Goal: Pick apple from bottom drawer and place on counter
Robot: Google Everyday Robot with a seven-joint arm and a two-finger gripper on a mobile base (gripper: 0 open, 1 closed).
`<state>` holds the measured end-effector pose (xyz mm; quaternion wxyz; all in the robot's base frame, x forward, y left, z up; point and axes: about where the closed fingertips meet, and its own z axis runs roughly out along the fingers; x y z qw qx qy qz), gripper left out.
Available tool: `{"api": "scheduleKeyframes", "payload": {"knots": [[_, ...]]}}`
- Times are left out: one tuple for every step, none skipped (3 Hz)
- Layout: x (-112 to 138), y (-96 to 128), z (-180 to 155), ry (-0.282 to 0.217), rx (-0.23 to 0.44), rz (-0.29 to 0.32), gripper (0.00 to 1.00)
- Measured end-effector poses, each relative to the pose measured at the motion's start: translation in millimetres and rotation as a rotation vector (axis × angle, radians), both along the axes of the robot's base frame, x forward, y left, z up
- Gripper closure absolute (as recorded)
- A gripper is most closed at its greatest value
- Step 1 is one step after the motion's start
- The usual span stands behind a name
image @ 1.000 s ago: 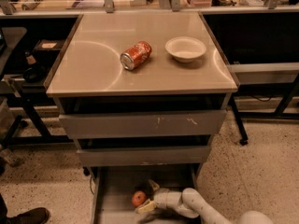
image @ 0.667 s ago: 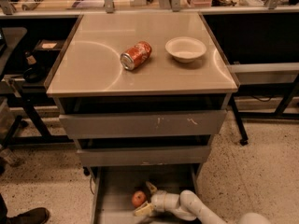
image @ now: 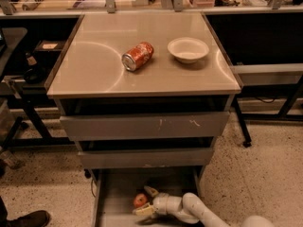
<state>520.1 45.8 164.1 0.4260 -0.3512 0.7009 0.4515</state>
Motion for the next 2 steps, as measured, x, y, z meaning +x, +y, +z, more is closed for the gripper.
{"api": "scheduleKeyframes", "payload": {"knots": [[0.0, 0.1, 0.0, 0.000, 0.000, 0.000, 0.42], [0.0, 0.1, 0.0, 0.000, 0.000, 0.000, 0.65]]}}
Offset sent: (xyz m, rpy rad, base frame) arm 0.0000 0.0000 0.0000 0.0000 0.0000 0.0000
